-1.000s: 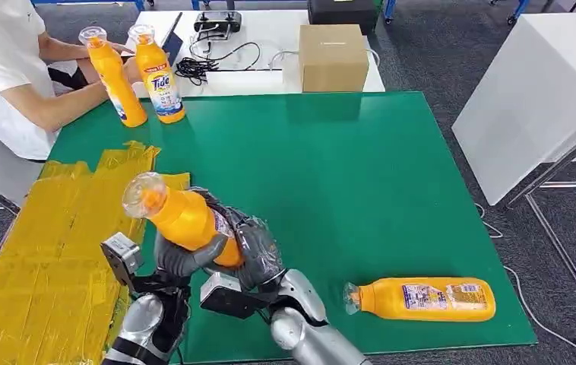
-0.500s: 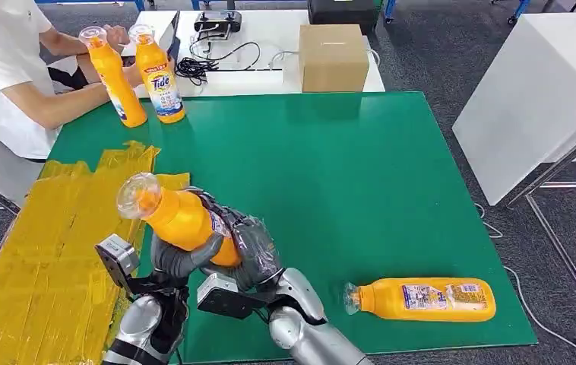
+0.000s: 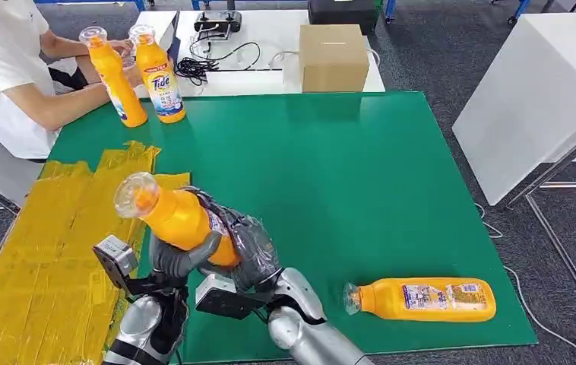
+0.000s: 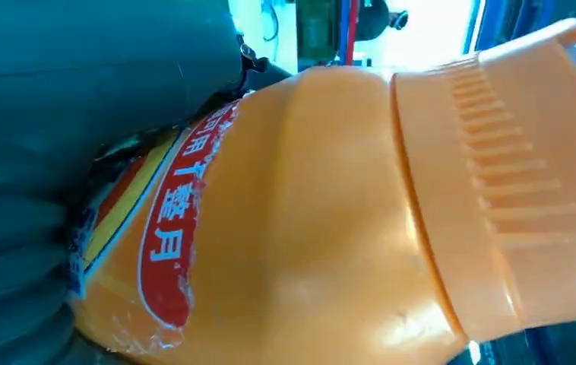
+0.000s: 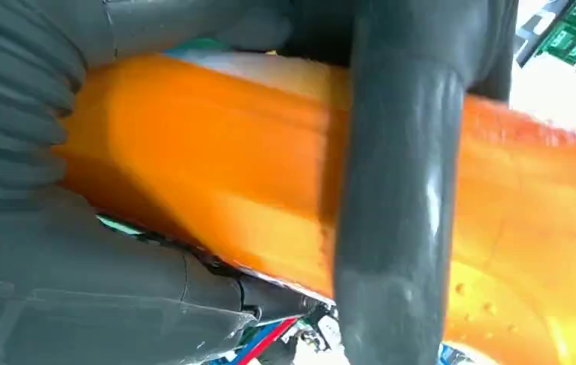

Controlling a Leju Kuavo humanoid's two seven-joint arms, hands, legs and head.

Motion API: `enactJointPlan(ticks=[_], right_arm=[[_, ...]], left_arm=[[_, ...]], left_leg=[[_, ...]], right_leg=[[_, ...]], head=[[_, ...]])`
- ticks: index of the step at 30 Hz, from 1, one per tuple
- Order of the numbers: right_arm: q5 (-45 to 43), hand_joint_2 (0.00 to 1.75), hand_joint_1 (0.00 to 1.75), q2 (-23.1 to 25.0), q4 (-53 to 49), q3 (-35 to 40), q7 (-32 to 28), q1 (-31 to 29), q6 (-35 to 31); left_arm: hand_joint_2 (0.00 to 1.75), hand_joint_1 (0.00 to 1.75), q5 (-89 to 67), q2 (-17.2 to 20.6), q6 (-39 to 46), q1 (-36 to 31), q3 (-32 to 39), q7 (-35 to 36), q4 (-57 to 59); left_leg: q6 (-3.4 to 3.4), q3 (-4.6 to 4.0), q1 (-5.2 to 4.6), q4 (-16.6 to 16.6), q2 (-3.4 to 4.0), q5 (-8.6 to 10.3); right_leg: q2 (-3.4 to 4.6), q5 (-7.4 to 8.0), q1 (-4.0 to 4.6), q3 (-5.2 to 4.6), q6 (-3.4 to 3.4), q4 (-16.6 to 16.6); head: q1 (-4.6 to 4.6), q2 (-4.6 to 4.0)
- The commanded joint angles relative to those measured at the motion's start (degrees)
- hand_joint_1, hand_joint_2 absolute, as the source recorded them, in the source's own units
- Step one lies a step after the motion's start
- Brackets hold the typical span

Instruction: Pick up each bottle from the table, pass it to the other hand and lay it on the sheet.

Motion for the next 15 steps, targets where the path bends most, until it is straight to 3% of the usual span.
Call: enactJointPlan(ticks=[1,2,3,5,6,7,8,9,12,13,14,15], right_arm=[[-0.4,1.75,0.0,-3.0,-5.6,0.1,-1.3,1.5,-3.0],[-0.4,1.75,0.0,-3.5,-7.5,-0.6,-1.3,1.9,-3.4],[-6.2,1.75,0.0,-4.8,-16.7,-6.2,-7.3,5.8,-11.6],[-7.5,1.75,0.0,-9.4,-29.8,-11.6,-4.3,9.5,-6.2],[-7.4,1.75,0.0,-9.5,-33.5,-14.9,-4.4,11.3,-3.8],[-7.4,1.75,0.0,-9.4,-34.4,-15.8,-4.5,11.8,-3.5],[-7.3,1.75,0.0,-9.1,-34.9,-15.5,-4.3,11.7,-3.5],[-7.2,1.75,0.0,-9.0,-35.3,-16.9,-4.7,12.8,-3.5],[-7.2,1.75,0.0,-8.7,-35.6,-17.2,-5.5,13.5,-4.1],[-7.3,1.75,0.0,-8.9,-35.6,-17.1,-5.6,13.5,-4.6],[-7.4,1.75,0.0,-9.0,-35.6,-17.2,-5.7,13.5,-4.9],[-9.0,1.75,0.0,-9.2,-36.2,-17.9,-6.1,13.7,-5.3]], left_arm=[[1.75,1.75,-4.6,0.2,8.4,-4.3,5.3,-1.7,2.2],[1.75,1.75,-8.1,0.6,11.6,-4.7,5.1,-2.7,2.4],[1.75,1.75,-25.9,-1.6,29.1,-5.9,13.1,7.7,4.1],[1.75,1.75,-69.1,-1.6,33.6,-7.3,20.1,9.3,2.9],[1.75,1.75,-95.9,3.7,33.6,-7.2,16.0,17.1,1.5],[1.75,1.75,-95.9,5.3,33.6,-7.6,14.3,19.9,3.1],[1.75,1.75,-90.2,10.1,29.1,-14.8,15.3,18.4,10.3],[1.75,1.75,-95.9,9.9,33.6,-8.6,10.6,25.7,6.5],[1.75,1.75,-95.9,24.6,33.6,-14.6,-8.2,46.3,13.7],[1.75,1.75,-95.9,30.2,33.6,-21.2,-24.8,61.7,19.4],[1.75,1.75,-95.9,30.2,33.6,-23.1,-29.8,64.8,24.7],[1.75,1.75,-95.9,28.6,33.0,-24.7,-29.7,64.2,32.6]], left_leg=[[-0.06,0.04,0.05,0.0,-0.04,0.01],[-0.09,0.11,0.1,0.0,-0.08,-0.02],[-0.06,0.04,0.06,0.0,-0.13,0.01],[-0.06,0.01,0.07,0.0,-0.17,0.02],[-0.08,0.07,0.1,0.0,-0.2,-0.01],[-0.05,-0.08,0.07,0.0,-0.27,0.04],[-0.08,0.08,0.09,0.0,-0.29,-0.01],[-0.11,0.2,0.11,0.0,-0.22,-0.04],[-0.09,0.16,0.01,-0.1,-0.36,0.05],[-0.12,0.25,0.04,-0.1,-0.45,0.04],[-0.14,0.11,0.07,0.0,-0.38,0.08],[-0.19,0.03,0.1,0.0,-0.09,0.03]], right_leg=[[-0.07,0.0,0.05,0.07,-0.02,0.0],[-0.12,-0.03,0.09,0.17,-0.03,-0.1],[-0.15,-0.02,0.06,0.1,-0.02,-0.1],[-0.2,-0.02,0.07,0.1,-0.01,-0.1],[-0.25,-0.05,0.1,0.19,-0.01,-0.1],[-0.31,-0.03,0.07,0.03,0.0,0.0],[-0.33,-0.08,0.09,0.19,-0.01,0.0],[-0.25,-0.09,0.09,0.29,-0.02,-0.1],[-0.35,-0.05,-0.01,0.27,-0.02,-0.1],[-0.46,-0.06,0.02,0.41,-0.03,-0.1],[-0.4,-0.03,0.06,0.22,-0.07,0.0],[-0.15,0.0,0.07,-0.01,-0.11,0.0]], head=[[-0.02,0.0],[0.0,0.0],[-0.02,0.0],[0.0,0.0],[-0.09,0.0],[0.02,0.0],[-0.04,0.0],[-0.02,0.0],[0.07,0.0],[0.06,0.0],[-0.02,0.0],[-0.09,0.0]])
